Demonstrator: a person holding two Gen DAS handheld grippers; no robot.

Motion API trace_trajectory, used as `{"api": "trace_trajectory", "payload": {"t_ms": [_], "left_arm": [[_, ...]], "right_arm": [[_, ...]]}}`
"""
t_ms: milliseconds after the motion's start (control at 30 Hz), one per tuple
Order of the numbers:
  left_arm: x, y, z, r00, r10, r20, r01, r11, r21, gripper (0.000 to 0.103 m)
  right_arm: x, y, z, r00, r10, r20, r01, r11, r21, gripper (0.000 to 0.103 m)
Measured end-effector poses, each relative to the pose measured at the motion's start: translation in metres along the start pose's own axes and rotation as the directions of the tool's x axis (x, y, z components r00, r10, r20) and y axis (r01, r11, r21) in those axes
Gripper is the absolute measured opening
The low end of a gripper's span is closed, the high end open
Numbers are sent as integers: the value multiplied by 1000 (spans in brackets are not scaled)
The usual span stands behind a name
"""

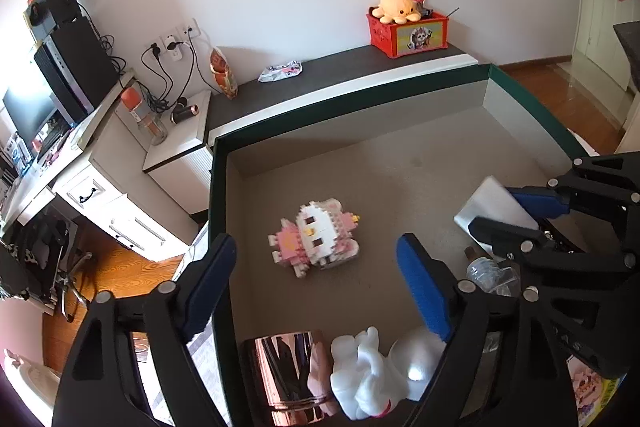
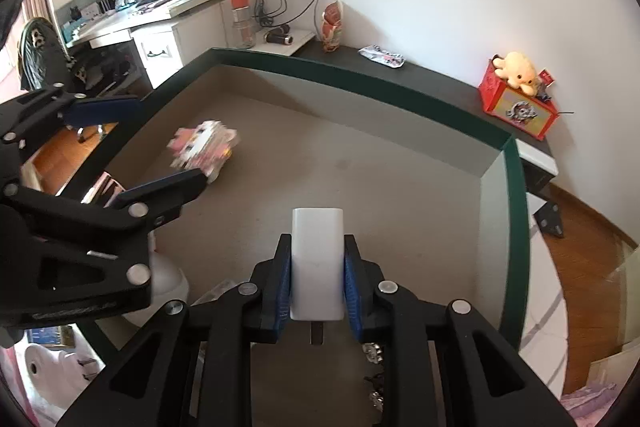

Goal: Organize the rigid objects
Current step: 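Carry the block figure and power bank into the pink box and open both tools, then withdraw both tools from the pink box toward the remaining items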

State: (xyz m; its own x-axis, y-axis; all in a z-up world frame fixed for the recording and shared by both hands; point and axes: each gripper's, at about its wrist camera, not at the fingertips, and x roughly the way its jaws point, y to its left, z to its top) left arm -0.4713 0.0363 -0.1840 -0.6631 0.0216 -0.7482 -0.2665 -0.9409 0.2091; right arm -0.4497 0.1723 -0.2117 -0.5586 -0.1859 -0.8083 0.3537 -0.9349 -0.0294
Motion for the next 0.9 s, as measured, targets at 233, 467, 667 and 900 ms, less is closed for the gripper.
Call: {"api": "trace_trajectory", "payload": {"t_ms": [233,467,667,900], "left_arm": [[-18,7,-6,1000,2,21,-1,1000,-22,89],[-60,14,-21,997,11,76,-6,998,-65,94],[-111,14,-47,990,13,137,2,995,-104,99],[-171,4,-85,981,18,194,8,991,-130,103]], "right_arm": [[-14,0,-3,999,0,33,-1,1000,28,24],[-53,4,-12,994,-32,106,27,999,46,56],[-105,11,-37,979,-80,185,67,995,74,80],[-158,21,-74,966,-110,235,86,990,109,82]]}}
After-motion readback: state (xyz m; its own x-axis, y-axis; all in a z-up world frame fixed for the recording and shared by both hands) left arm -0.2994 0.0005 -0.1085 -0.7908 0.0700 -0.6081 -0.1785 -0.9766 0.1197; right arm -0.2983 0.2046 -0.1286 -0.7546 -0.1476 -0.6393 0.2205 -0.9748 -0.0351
